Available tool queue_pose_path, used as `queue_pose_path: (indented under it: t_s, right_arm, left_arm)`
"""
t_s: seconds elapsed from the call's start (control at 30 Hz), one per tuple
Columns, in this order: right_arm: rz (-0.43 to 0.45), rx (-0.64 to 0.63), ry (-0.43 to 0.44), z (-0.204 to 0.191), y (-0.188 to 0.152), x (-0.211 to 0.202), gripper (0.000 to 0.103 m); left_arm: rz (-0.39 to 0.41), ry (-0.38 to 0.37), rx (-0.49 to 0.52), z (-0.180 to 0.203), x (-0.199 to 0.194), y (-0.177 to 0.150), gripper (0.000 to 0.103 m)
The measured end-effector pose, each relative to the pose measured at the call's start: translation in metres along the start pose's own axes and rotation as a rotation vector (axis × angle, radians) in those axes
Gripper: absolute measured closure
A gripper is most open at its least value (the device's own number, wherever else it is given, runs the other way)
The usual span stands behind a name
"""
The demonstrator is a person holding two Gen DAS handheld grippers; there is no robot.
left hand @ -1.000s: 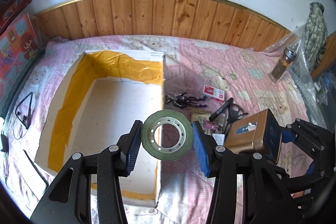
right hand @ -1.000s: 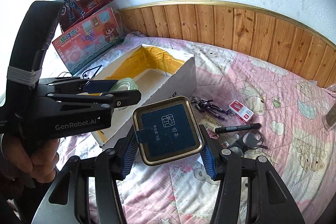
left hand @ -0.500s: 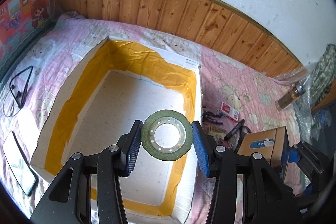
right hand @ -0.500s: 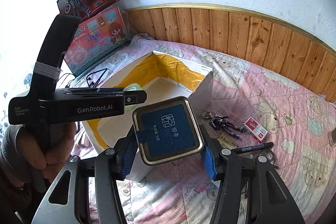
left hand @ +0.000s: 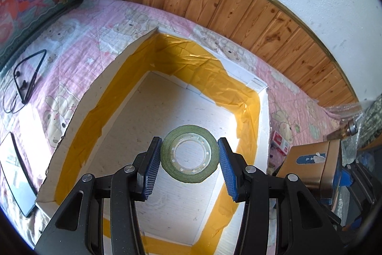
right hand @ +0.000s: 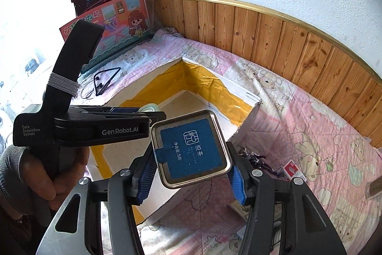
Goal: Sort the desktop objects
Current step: 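Carry the tape roll and tin with both tools over the open cardboard box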
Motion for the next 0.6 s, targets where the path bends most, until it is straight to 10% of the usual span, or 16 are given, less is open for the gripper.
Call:
queue_pose_path:
  t_s: [0.6]
  right_arm:
    - [-0.125,-0.114,-0.041,-0.001,0.033,0.067,0.048]
  left_arm:
    - [-0.029,0.015,-0.112,-0.023,0.029,0.030,0.054]
Point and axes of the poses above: each gripper's, at about its wrist camera, not at the fingertips, and x roughly the way its jaws point, z to its right, y to its top, the point moved 4 cm from there along x, roughly the way its jaws point, and after that the axes turned 6 degrees about -x, right-handed, at the moved point
